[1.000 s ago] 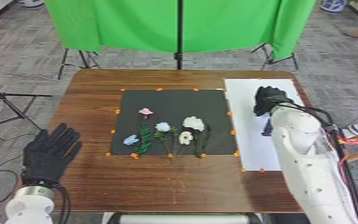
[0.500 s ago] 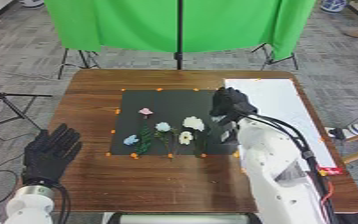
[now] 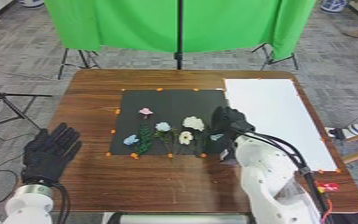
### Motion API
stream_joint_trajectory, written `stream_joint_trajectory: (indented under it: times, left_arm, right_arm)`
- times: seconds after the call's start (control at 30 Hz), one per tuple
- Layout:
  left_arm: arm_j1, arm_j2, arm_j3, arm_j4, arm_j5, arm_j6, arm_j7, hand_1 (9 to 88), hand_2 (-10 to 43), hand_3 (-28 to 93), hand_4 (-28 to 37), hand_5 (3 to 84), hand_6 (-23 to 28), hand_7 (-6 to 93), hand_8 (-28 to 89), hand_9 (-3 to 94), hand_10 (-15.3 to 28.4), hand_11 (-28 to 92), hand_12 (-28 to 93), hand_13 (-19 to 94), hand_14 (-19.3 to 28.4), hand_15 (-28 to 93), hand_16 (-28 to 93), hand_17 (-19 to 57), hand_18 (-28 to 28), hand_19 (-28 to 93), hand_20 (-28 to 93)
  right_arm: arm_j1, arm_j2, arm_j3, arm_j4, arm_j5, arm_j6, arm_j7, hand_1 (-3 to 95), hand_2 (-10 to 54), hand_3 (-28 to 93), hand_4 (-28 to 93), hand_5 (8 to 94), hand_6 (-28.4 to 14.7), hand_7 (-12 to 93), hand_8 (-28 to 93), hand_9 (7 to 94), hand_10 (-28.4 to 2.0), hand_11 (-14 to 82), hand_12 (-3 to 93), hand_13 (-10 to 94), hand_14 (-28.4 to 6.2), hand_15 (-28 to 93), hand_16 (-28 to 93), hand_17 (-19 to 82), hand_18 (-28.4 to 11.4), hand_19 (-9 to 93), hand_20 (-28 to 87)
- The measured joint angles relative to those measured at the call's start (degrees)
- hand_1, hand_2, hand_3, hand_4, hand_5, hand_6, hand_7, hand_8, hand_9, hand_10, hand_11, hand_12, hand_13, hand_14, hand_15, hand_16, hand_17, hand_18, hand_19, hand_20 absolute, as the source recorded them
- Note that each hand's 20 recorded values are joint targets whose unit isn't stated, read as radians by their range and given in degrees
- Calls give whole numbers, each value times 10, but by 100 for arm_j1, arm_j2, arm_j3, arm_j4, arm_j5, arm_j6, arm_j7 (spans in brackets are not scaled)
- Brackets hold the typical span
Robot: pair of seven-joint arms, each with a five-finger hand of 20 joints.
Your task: Arrange flowers
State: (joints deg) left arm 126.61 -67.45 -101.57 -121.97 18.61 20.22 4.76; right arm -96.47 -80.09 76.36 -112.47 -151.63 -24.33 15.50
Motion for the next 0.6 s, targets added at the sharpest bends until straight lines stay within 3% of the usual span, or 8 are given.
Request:
stream_joint_trajectory:
  times: [0.13, 0.3, 0.43, 0.6]
  left_arm:
    - [0, 3, -3, 0, 0, 8, -7, 298, 135, 738, -283, 457, 105, 130, -86, 408, 150, 227, 131, 300, 156, 444, -63, -47, 152, 354, 179]
    - [23, 2, -14, -9, -1, 13, 15, 296, 134, 738, -283, 457, 105, 129, -85, 408, 151, 228, 130, 301, 156, 444, -64, -46, 151, 353, 179]
    - [61, -5, -4, -12, -8, 11, 30, 288, 133, 739, -283, 456, 105, 126, -86, 402, 154, 220, 127, 292, 154, 432, -66, -45, 151, 351, 177]
    - [69, -9, 0, -5, 2, -22, 79, 268, 128, 744, -283, 443, 98, 87, -83, 377, 140, 161, 108, 268, 127, 296, -80, -18, 120, 276, 139]
  right_arm:
    - [-56, -25, 49, -21, 70, -47, -3, 516, -78, 712, -281, 624, -41, 222, -23, 657, -161, 231, 221, 575, -124, 573, 325, 270, -218, 740, 318]
    - [-40, -82, 22, 8, 183, -26, 69, 465, -48, 743, -260, 593, -42, 193, -120, 629, -170, 215, 197, 571, -135, 587, 272, 271, -220, 745, 311]
    - [-26, -116, 2, 13, 354, 90, 178, 370, 37, 735, -238, 573, -56, 172, -116, 609, -188, 196, 190, 562, -153, 584, 244, 270, -225, 747, 303]
    - [-20, -68, 10, -58, 706, 340, 316, 331, 73, 735, -228, 542, -64, 151, -107, 576, -200, 179, 186, 526, -166, 558, 220, 259, -225, 730, 287]
